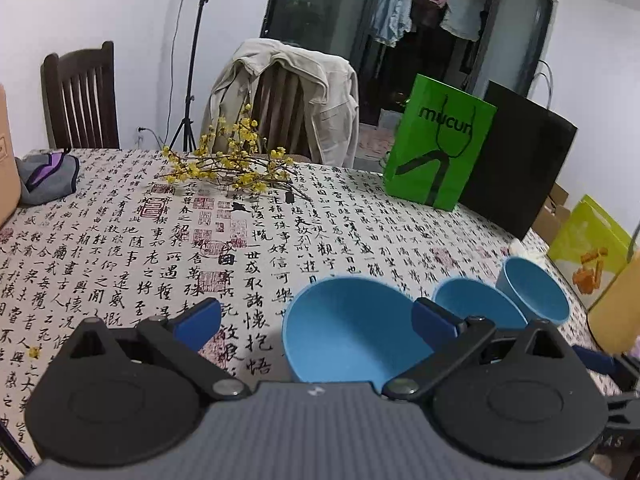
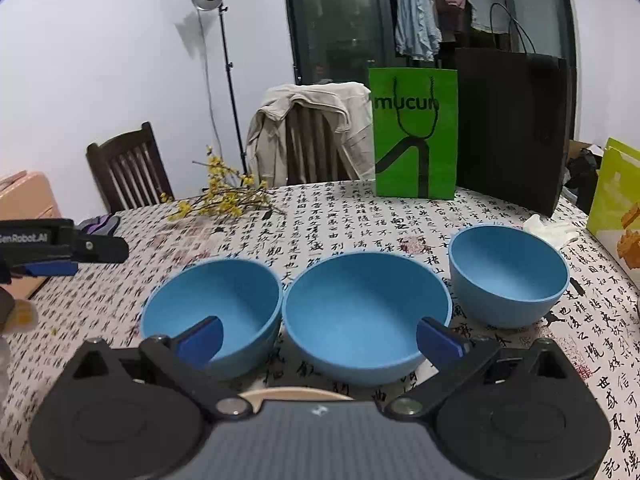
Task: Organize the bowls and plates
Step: 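Move both open grippers to the rim of a blue bowl, then close both grippers on the rim of the blue bowl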
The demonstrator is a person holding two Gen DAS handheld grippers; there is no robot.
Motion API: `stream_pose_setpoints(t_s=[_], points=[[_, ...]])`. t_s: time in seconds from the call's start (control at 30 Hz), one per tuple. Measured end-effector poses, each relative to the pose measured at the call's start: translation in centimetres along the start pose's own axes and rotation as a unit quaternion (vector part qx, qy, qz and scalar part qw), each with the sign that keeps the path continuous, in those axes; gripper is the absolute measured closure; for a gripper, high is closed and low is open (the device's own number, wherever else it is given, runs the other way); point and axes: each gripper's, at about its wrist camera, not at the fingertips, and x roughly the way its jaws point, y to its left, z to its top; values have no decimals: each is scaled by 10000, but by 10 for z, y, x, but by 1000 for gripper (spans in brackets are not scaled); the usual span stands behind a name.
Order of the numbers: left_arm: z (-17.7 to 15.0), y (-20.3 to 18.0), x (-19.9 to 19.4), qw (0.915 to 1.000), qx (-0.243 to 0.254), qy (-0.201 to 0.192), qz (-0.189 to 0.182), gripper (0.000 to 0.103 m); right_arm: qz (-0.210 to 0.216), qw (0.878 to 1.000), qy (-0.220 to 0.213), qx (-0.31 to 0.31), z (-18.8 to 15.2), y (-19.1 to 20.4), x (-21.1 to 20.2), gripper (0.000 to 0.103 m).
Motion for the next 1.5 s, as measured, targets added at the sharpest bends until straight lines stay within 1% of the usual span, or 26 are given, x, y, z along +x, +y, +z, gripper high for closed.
stream_pose_setpoints(t_s=[0.17,0.27,0.5,0.57,0.67,0.73,0.77,0.8,0.9,0.93,0.97,1.03,1.1,1.13,1.2,1.23,1.33,1.4,1.5], points=[[21,6,18,9993,-347,97,-29,0,-163,9998,-11,143,9,-1,9,0],[26,14,25,9984,-550,97,-75,0,-213,9995,-4,222,12,-1,12,0],[24,33,48,9974,-633,318,153,0,-335,9986,150,370,16,5,24,0],[22,39,53,9964,-702,424,196,0,-308,9984,191,424,16,8,27,0],[20,49,60,9945,-880,559,111,0,-249,9986,198,422,17,15,30,1],[18,53,65,9935,-955,585,219,0,-207,9986,228,429,18,19,34,1],[17,54,68,9930,-987,608,230,0,-192,9985,261,447,18,20,37,5],[15,55,71,9924,-1010,671,216,0,-193,9983,305,454,18,22,40,11],[11,54,80,9910,-1025,849,161,0,-169,9974,443,536,18,23,48,15],[10,53,81,9910,-1009,868,157,0,-147,9971,489,563,17,24,49,16],[8,51,82,9911,-985,877,155,0,-137,9968,535,581,16,24,49,21],[6,48,81,9918,-933,862,153,0,-91,9962,609,609,14,25,50,24],[5,47,79,9924,-925,795,179,0,-52,9953,711,660,12,26,52,34],[5,47,78,9925,-938,755,210,1,-16,9946,765,703,12,27,53,37],[4,47,78,9924,-952,736,253,2,33,9939,842,711,11,30,55,50],[3,47,79,9923,-949,750,260,3,28,9938,858,706,11,33,55,51],[-1,44,82,9918,-899,873,242,10,20,9930,912,749,10,35,57,58],[-5,41,84,9915,-849,969,179,15,12,9916,997,824,10,35,58,65],[-8,37,86,9917,-770,1020,130,19,59,9905,1058,879,9,36,60,71]])
